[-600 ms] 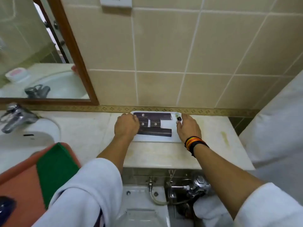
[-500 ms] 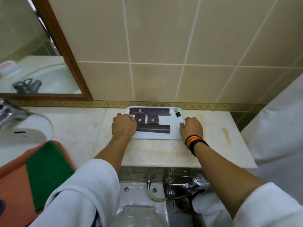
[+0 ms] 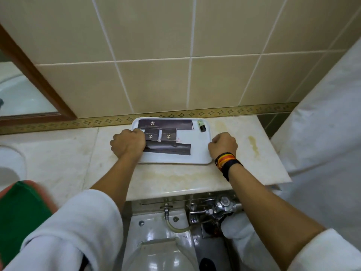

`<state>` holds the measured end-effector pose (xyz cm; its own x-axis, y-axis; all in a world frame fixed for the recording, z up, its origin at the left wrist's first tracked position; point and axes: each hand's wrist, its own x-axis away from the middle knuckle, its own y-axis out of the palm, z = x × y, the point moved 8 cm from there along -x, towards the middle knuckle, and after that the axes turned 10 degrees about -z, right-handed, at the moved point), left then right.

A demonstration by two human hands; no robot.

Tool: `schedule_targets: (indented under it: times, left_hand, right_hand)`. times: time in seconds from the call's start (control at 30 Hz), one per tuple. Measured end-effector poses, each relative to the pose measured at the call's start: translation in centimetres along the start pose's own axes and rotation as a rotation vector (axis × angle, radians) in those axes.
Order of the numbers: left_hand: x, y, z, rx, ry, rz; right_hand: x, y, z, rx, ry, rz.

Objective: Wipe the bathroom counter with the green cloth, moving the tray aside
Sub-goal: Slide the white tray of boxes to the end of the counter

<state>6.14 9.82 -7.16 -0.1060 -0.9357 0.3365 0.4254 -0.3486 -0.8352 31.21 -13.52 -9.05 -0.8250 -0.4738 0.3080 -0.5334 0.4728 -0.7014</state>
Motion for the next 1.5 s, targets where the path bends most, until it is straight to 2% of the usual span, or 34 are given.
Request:
schedule_targets:
  times: [0.13,0.27,0.4,0.57,0.8,0.9,1.03,1.1,1.17,1.27,1.4,1.5]
  left_hand:
    - [2.5,0.4,4.5,-0.01,0.142,-0.007]
    - [6.5,2.0,11.9,-0.071,0.409,-0.031]
    - [9.8,6.1,19.3,-0.123,0.603,-0.118]
    - [11.2,12.9,25.7,-0.162,0.774,-0.231]
    - [11.3,18.8,29.2,-0.111,0.882,-0.388]
    - [11.8,19.6,29.2,-0.152,0.935,-0.455]
    - [13.4,18.9,27.7,-0.213,1.108,-0.356]
    - [13.8,18.7,26.3,-0.316,1.18,-0.261]
    - [14.0,18.2,24.9,-0.393,1.21,-0.2]
    - [15.4,16.8,23.1,-0.48,1.269,-0.123]
    - [17.9,13.6,20.3,-0.474,1.312,-0.056]
    - [19.0,9.8,16.8,-0.414,1.299,0.005]
  right_hand:
    - [4.0,-4.5,3.8,-0.206,0.074,0.101]
    - [8.8,-8.1,9.4,-0.43,0.24,0.161]
    - [11.2,-9.9,14.6,-0.611,0.374,0.203]
    - [12.0,-10.0,18.9,-0.75,0.445,0.308]
    - [10.8,-7.7,21.7,-0.955,0.457,0.387]
    - [9.8,-6.9,21.2,-0.997,0.429,0.352]
    - [9.5,-6.1,20.7,-1.044,0.427,0.3]
    - [9.8,-6.4,20.8,-0.947,0.412,0.298]
    - [10.5,-7.9,20.4,-0.617,0.366,0.358]
    - [11.9,-10.3,16.3,-0.129,0.104,0.483]
    - [11.8,-8.5,9.5,0.42,-0.235,0.388]
    - [12.2,-7.0,4.3,0.543,-0.365,0.316]
